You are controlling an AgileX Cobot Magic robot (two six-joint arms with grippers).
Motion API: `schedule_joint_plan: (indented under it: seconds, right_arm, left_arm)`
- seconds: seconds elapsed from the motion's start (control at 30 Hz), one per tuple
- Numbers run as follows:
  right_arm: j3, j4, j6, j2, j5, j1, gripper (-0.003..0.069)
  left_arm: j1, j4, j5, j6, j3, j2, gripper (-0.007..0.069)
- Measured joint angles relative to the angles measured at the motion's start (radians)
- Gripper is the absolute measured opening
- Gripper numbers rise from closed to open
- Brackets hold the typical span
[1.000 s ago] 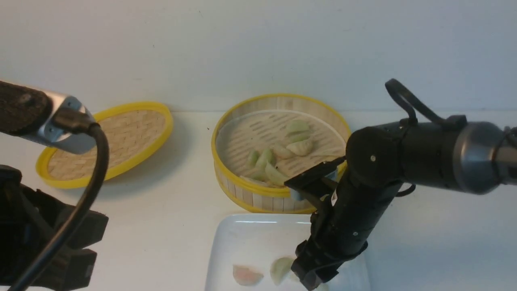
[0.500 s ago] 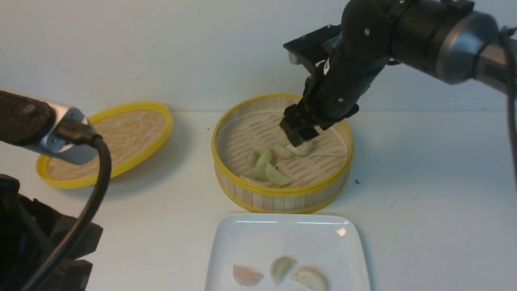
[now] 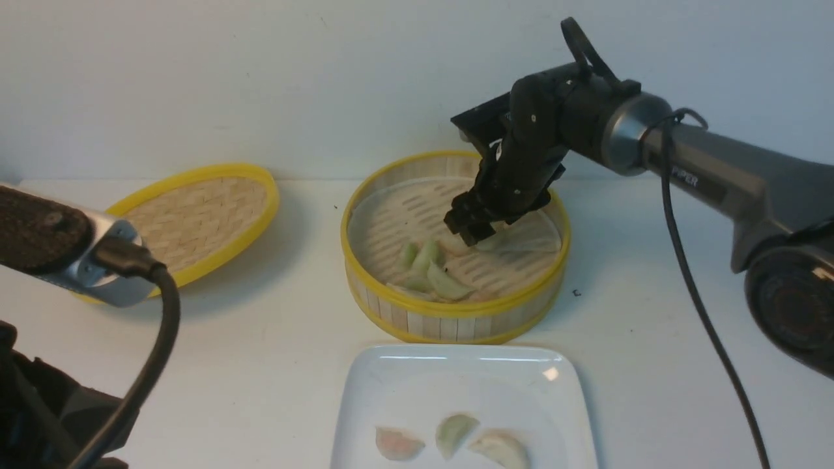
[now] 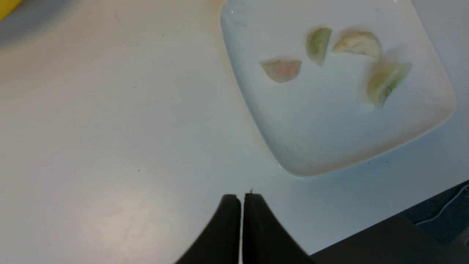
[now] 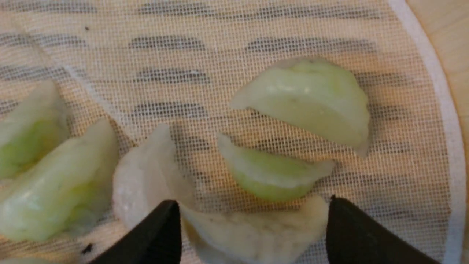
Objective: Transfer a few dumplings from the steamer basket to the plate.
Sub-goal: Use the right arm to grab a dumpling from inside the steamer
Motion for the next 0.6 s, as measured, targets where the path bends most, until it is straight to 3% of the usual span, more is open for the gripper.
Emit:
schedule_joint_plan:
  seconds: [0.1, 0.27, 0.6]
  right_arm:
    - [-0.006, 0.018, 0.0, 0.004, 0.001, -0.001, 0.048]
    - [-0.009, 0.035, 0.0, 0.007, 0.008, -0.001, 0.0399]
    - [-0.01, 0.034, -0.01, -0.014, 0.1, -0.001, 0.0398]
  left_arm:
    - [0.0, -0.001, 0.001, 0.0, 0.0, 0.0, -0.0006]
    - [0.0, -0.001, 0.002, 0.0, 0.0, 0.0, -0.0006]
    - [0.0, -0.008, 0.002, 0.0, 0.0, 0.0, -0.0006]
